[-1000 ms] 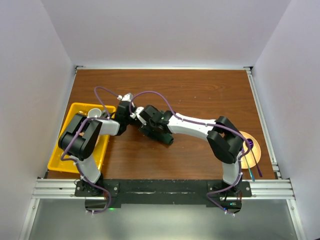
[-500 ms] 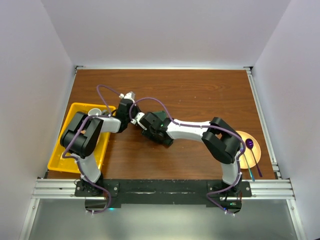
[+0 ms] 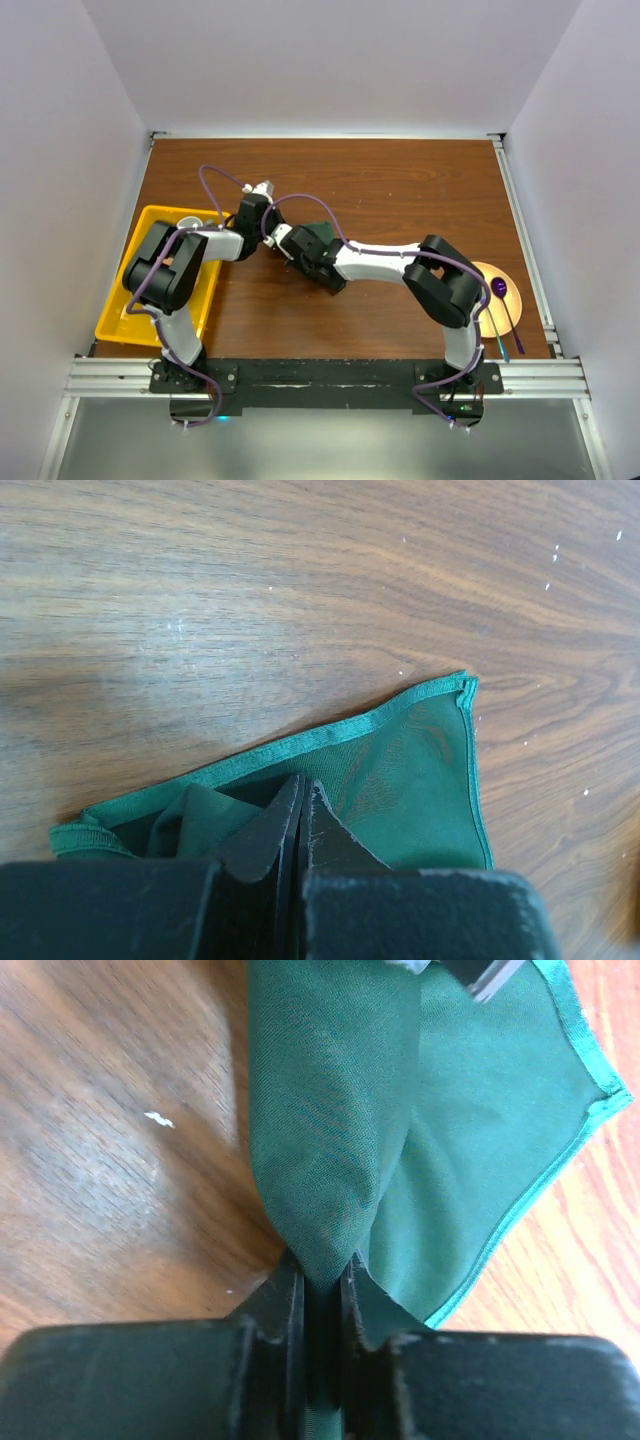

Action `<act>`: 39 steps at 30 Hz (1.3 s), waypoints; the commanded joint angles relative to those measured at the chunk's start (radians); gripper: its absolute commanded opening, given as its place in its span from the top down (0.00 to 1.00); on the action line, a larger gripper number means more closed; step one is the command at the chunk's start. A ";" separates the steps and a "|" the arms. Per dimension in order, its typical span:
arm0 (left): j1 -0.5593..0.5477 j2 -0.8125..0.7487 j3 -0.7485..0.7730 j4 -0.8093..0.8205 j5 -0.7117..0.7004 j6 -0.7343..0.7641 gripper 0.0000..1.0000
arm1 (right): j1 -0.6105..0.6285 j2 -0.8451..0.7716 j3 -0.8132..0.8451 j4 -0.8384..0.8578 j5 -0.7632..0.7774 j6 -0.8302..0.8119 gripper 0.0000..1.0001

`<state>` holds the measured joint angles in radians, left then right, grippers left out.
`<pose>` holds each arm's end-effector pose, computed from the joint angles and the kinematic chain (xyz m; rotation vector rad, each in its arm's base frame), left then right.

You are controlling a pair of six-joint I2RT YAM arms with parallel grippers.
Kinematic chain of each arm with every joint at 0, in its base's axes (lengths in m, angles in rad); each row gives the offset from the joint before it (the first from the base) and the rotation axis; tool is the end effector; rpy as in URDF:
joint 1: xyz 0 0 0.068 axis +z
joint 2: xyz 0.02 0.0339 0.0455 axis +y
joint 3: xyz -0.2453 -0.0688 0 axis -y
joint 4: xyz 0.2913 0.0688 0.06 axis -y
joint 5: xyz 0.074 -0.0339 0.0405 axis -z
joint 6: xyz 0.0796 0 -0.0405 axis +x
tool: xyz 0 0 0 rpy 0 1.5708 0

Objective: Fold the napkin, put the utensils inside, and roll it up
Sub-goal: Roll the napkin with the utensil

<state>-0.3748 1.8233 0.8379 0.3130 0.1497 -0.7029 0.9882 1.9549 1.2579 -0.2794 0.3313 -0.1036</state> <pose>0.3788 -0.1618 0.0463 -0.2989 2.3237 -0.7299 0.2733 0.3677 0.0763 -1.1735 2.1753 -0.0494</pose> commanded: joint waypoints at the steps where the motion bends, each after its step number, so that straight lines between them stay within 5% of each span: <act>1: 0.005 -0.024 0.027 -0.143 0.001 0.071 1.00 | -0.035 0.035 -0.006 -0.023 -0.181 0.125 1.00; 10: 0.005 -0.235 0.190 -0.359 -0.130 0.150 0.69 | -0.267 0.044 -0.106 0.144 -0.725 0.399 1.00; 15: 0.005 -0.311 0.179 -0.368 -0.105 0.164 0.59 | -0.355 0.165 -0.066 0.212 -1.035 0.576 1.00; 20: 0.005 -0.332 0.063 -0.205 0.037 0.103 0.61 | -0.467 0.236 -0.197 0.634 -1.303 0.974 1.00; 22: 0.007 -0.328 -0.015 -0.070 0.083 0.047 0.68 | -0.502 0.255 -0.229 0.748 -1.316 1.038 1.00; 28: 0.004 -0.199 -0.082 0.187 0.177 -0.041 0.84 | -0.523 0.272 -0.216 0.621 -1.292 0.948 1.00; 34: -0.004 -0.116 -0.079 0.293 0.185 -0.083 0.89 | -0.525 0.260 -0.138 0.349 -1.218 0.719 1.00; 39: -0.004 -0.038 -0.057 0.304 0.157 -0.099 0.91 | -0.525 0.251 -0.132 0.345 -1.221 0.705 1.00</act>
<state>-0.3759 1.7302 0.7563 0.5232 0.3141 -0.7734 0.4637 2.1902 1.1412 0.2382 -1.0134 0.6785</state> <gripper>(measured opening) 0.102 0.147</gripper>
